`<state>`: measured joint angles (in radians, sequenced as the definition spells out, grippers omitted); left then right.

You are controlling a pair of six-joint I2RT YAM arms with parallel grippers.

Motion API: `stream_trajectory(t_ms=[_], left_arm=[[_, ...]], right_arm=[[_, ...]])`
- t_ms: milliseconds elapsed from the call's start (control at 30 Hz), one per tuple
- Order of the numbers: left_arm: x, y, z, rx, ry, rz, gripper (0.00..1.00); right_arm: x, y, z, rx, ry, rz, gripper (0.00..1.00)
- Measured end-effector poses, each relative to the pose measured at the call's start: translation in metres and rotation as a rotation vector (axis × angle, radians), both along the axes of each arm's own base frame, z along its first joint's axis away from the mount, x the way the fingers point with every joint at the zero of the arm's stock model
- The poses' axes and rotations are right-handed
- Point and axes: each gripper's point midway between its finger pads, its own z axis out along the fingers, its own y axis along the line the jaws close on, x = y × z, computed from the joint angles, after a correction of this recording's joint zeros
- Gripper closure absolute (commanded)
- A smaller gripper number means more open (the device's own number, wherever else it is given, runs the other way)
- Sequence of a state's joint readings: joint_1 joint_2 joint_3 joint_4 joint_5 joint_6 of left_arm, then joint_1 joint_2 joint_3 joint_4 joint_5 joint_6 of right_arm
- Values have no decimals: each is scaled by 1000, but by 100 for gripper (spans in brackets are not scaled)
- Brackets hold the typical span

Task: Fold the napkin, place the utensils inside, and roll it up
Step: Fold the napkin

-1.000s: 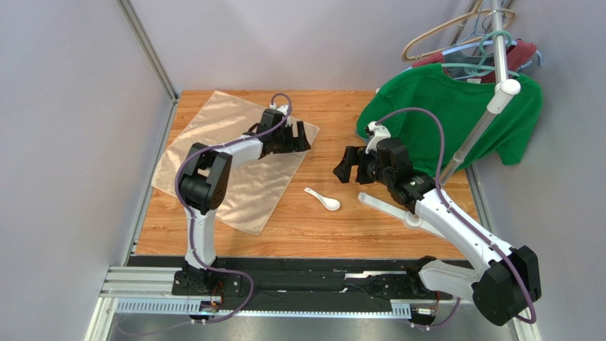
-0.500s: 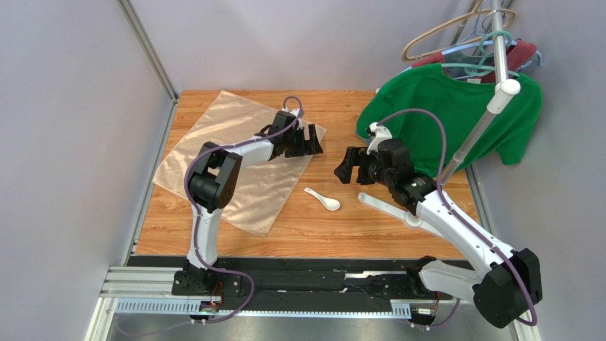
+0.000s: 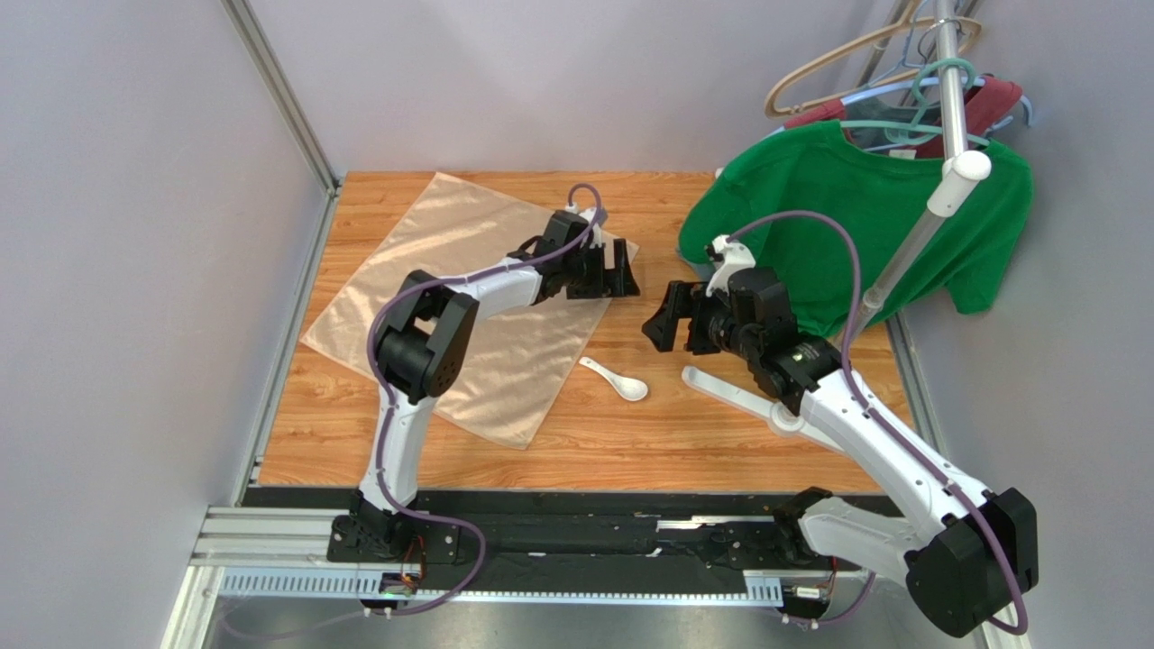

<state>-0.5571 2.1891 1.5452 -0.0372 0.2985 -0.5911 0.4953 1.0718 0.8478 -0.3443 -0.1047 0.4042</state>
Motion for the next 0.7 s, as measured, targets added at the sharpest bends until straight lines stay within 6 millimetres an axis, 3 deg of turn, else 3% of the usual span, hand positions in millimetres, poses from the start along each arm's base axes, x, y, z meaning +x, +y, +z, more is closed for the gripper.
stream_trajectory(t_ms=[167,267,367,500,567,700], left_arm=[[-23,-12,8,48,-71,-110,6],[-65,14,23,128,-127,-168,9],[-110,46,52,213,-236,-208,11],[-156,70,81,318,-370,-223,28],[-179,79,76,380,-387,-234,33],[-215,109,44,488,-327,-263,42]], right_arm=[[-1,-5,-1,-4,8,-12,11],[-2,-8,3,2,-4,-18,10],[-5,-11,5,10,-17,-21,10],[-7,-12,-1,14,-3,-24,11],[-10,-13,-6,14,13,-22,11],[-16,-14,-13,21,28,-17,11]])
